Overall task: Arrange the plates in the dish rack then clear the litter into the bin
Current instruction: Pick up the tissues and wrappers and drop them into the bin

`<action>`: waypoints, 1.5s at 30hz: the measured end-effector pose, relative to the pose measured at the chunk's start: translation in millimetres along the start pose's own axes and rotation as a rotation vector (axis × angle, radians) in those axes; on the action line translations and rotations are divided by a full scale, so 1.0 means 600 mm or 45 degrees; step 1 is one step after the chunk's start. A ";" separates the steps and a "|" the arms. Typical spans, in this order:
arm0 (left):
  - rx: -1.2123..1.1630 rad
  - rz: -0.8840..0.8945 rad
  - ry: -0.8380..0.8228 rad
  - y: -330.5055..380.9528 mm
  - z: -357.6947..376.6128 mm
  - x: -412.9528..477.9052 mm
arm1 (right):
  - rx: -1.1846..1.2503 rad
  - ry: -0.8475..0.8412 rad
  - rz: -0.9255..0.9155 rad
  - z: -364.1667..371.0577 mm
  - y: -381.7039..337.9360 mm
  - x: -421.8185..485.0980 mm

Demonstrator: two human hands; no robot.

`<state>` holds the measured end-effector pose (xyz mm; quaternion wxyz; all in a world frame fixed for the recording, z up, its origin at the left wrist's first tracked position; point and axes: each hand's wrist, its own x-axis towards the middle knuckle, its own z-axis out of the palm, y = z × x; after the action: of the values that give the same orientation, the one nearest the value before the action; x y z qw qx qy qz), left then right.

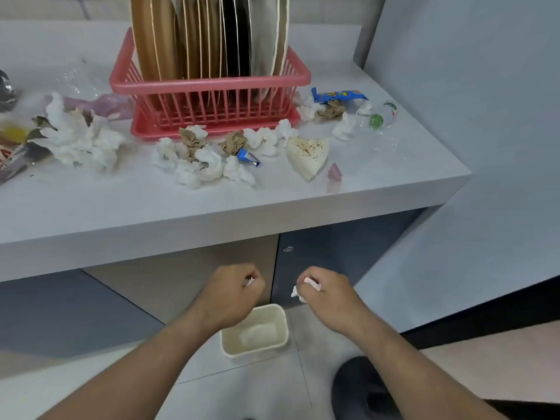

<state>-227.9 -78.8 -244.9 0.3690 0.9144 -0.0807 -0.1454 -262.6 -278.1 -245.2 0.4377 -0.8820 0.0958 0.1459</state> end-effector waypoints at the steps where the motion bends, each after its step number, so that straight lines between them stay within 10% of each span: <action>1: 0.011 -0.037 -0.009 -0.016 0.017 0.001 | -0.024 -0.011 0.021 0.014 0.023 0.003; 27: 0.145 -0.373 -0.192 -0.582 0.450 0.194 | -0.183 -0.152 0.360 0.522 0.513 0.362; 45: 0.038 -0.144 -0.237 -0.541 0.435 0.228 | -0.316 -0.018 0.070 0.402 0.461 0.272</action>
<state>-170.8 -51.9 -678.8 0.3374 0.9055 -0.0649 -0.2490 -233.4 -257.6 -644.9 0.3216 -0.9254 0.0982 0.1749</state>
